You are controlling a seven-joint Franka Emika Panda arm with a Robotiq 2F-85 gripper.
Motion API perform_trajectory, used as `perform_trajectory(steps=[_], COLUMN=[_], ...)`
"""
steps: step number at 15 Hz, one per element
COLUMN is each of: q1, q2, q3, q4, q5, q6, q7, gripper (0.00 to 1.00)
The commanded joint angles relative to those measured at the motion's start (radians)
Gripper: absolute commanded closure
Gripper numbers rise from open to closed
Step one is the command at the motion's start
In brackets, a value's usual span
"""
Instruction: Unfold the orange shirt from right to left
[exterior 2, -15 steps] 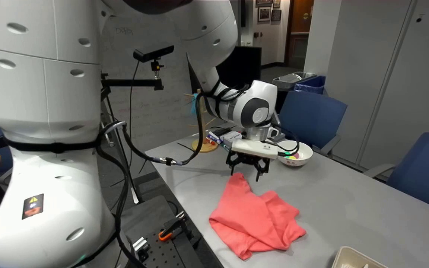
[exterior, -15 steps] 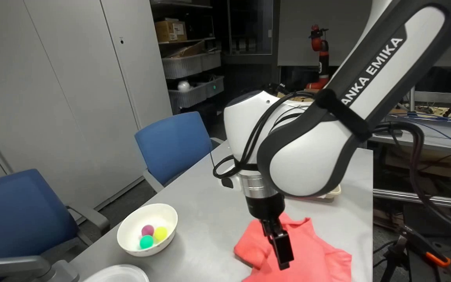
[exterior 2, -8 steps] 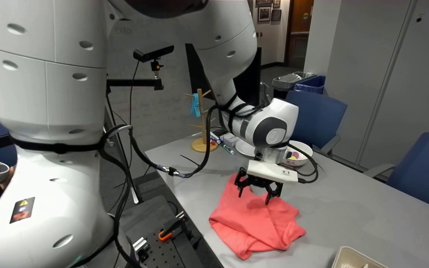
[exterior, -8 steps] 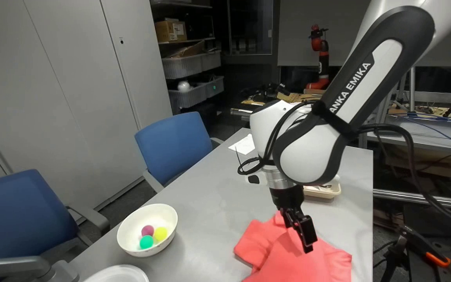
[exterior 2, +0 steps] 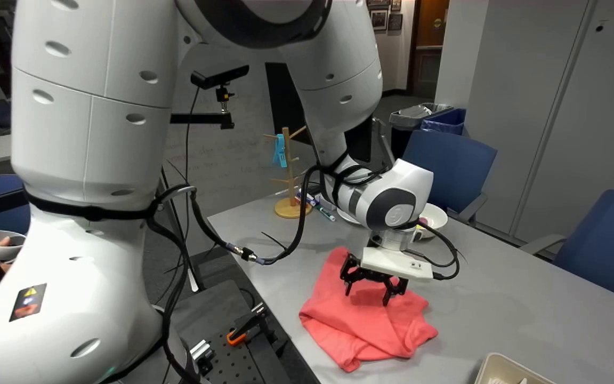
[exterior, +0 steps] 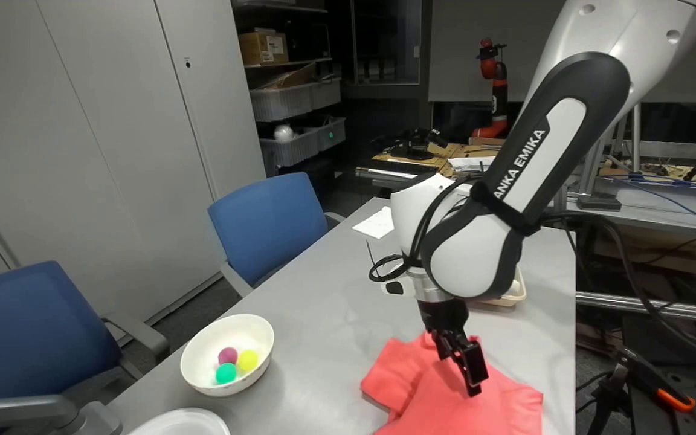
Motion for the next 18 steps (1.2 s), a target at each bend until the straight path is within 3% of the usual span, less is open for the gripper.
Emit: perform_trajectory(steps=[1, 6, 7, 9, 18], q1=[-0.010, -0.015, -0.018, -0.020, -0.010], q2=[0.042, 0.063, 0.064, 0.063, 0.024], q3=[0.002, 0.001, 0.003, 0.004, 0.023], q4=[0.032, 0.043, 0.043, 0.039, 0.024], q5=[-0.002, -0.008, -0.005, -0.008, -0.003], q6=[0.024, 0.029, 0.028, 0.027, 0.018], q7=[-0.039, -0.043, -0.046, -0.050, -0.060], gripper=[0.00, 0.01, 0.26, 0.29, 0.99])
